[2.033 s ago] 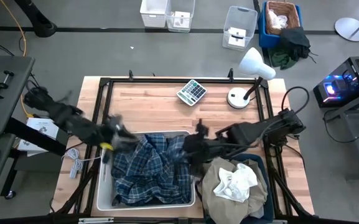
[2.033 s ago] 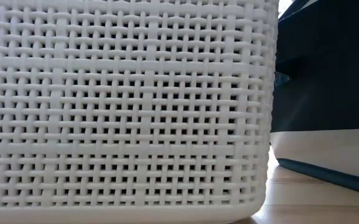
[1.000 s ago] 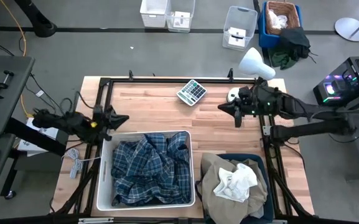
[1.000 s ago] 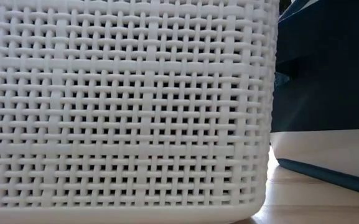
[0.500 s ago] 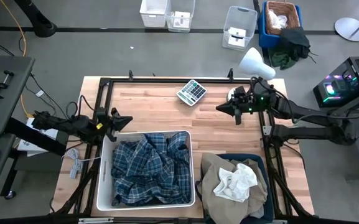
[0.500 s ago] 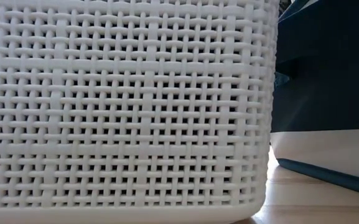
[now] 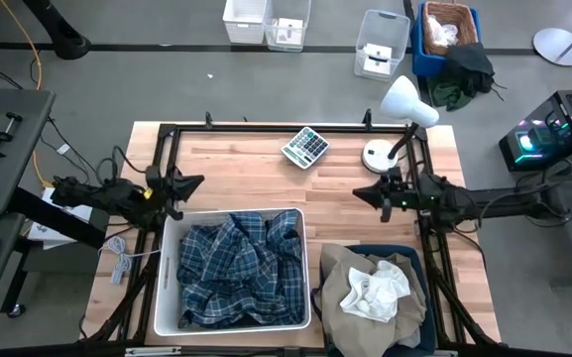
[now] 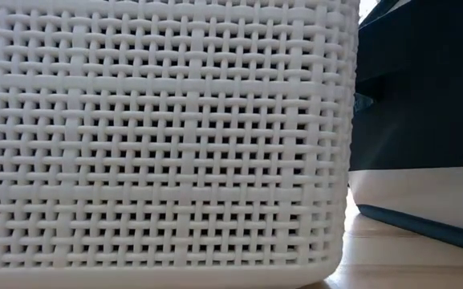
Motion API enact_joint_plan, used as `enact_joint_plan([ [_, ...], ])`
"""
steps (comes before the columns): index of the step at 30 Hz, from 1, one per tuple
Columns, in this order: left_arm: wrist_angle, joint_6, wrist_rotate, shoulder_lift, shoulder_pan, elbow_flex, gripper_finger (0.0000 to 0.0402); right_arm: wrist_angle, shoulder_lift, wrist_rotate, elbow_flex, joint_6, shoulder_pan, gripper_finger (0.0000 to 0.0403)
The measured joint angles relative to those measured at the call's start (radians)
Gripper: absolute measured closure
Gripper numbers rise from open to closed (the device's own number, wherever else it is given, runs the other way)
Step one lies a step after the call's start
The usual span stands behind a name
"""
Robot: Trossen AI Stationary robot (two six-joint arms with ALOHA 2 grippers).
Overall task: Sort clothes
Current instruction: Return to Home Position
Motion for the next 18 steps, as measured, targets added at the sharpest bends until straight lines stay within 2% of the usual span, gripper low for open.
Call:
enact_joint_plan([
  [6,-0.178,-0.06,0.02,0.0,0.0,0.0,0.0401,-0.004,0.002,-0.011,-0.06,-0.085,0.0,0.0403],
  [11,-0.332,-0.235,0.027,0.001,0.0,0.002,0.0401,-0.047,0.003,-0.02,-0.063,-0.11,-0.001,0.0403],
  [18,-0.34,-0.365,0.032,0.003,0.0,0.0,0.04,-0.092,0.002,-0.02,-0.063,-0.09,-0.001,0.0403],
])
